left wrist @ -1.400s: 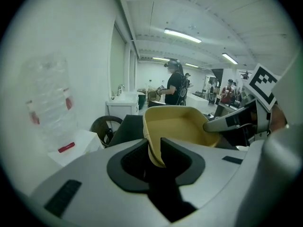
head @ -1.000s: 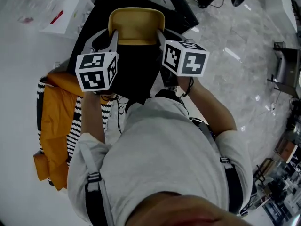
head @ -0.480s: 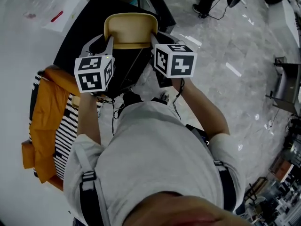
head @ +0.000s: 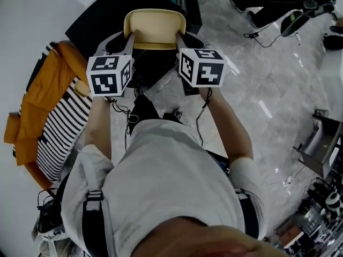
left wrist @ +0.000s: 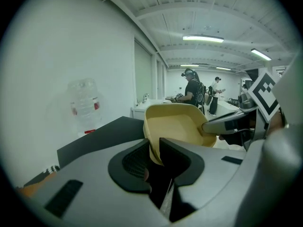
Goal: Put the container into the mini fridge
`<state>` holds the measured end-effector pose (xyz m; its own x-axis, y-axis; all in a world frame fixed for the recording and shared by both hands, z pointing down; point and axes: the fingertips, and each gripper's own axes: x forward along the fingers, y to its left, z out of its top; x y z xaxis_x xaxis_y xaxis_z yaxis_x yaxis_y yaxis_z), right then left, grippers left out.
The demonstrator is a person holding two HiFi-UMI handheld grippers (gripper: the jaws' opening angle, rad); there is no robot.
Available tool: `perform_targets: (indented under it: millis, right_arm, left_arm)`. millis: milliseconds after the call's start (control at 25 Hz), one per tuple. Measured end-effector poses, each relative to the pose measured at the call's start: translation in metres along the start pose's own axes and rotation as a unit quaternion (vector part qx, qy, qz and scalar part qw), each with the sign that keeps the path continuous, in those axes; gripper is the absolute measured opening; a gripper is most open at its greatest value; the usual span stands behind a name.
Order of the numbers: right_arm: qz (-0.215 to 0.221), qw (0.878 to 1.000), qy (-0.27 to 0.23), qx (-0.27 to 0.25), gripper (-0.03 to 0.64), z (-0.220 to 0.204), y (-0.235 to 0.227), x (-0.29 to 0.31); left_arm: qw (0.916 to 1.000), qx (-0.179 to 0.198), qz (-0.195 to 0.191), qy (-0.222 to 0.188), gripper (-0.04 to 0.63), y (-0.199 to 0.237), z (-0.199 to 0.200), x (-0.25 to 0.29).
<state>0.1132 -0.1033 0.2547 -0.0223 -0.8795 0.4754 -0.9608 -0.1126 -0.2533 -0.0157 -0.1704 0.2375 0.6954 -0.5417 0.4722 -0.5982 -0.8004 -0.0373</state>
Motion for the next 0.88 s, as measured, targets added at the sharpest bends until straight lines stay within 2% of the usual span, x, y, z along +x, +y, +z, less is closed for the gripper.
perform_targets:
  millis: [240, 480, 600, 800, 880]
  right_arm:
    - [0.012, 0.999, -0.004, -0.033, 0.069, 0.002, 0.001, 0.003]
    - [0.018, 0.998, -0.008, -0.052, 0.069, 0.005, 0.008, 0.016]
    - [0.008, 0.998, -0.008, -0.068, 0.069, 0.008, 0.010, 0.021]
    - [-0.011, 0.996, -0.002, -0.084, 0.066, 0.015, 0.012, 0.029]
    - [-0.017, 0.996, 0.001, -0.088, 0.066, 0.016, 0.009, 0.030]
  left_arm:
    - [0.9985, -0.035, 0.031, -0.029, 0.071, -0.002, -0.002, -0.011]
    - [0.9976, -0.033, 0.048, -0.038, 0.069, 0.010, -0.011, -0.012]
    - [0.9976, -0.038, 0.046, -0.036, 0.069, 0.015, -0.013, -0.009]
    - [0.9948, -0.082, 0.035, -0.048, 0.063, 0.022, -0.014, -0.009]
    - [0.9949, -0.080, 0.032, -0.052, 0.063, 0.019, -0.013, -0.008]
